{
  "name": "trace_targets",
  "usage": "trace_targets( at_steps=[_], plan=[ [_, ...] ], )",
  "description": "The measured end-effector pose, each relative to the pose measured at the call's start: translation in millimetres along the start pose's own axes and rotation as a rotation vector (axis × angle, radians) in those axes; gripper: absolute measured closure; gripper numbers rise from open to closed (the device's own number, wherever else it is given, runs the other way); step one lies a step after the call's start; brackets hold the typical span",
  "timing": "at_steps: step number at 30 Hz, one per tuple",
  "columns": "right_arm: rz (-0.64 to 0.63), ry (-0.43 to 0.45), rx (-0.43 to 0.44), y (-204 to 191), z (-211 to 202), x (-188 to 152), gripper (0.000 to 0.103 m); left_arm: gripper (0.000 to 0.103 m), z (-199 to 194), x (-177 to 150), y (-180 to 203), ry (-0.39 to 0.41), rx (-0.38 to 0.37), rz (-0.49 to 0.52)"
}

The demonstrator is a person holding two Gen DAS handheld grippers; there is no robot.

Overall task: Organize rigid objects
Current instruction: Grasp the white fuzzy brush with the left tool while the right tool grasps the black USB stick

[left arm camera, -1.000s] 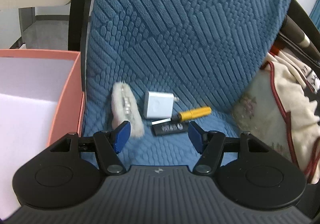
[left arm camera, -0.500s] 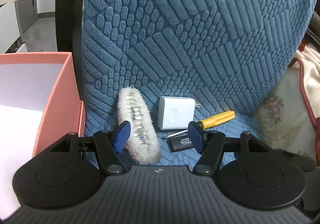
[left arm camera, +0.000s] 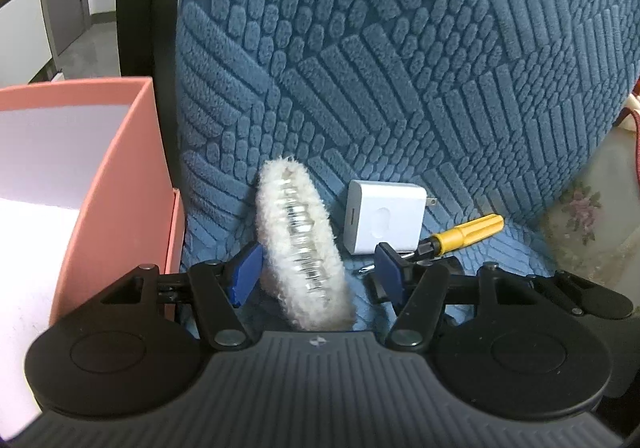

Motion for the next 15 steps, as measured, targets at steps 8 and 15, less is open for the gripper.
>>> trace_targets(
  at_steps=[8,15],
  plan=[
    [-0.036,0.011,-0.013,-13.6,22.2,-1.2,0.014,0.054,3.2,1.5,-1.7,-0.01,0.013,-0.004],
    [-0.026,0.013,-0.025,-17.4,36.2,-4.3,0.014,0.057,1.8,0.4,-1.7,-0.013,0.02,0.014]
  ],
)
Point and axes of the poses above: each gripper's, at about its wrist camera, not at the fingertips, and z roughly the way its jaws point, y to its right, x to its top, the point moved 1 cm from there along z, roughly the way its jaws point, and after that the axes turned 2 degrees about -x, right-handed, at the moved point
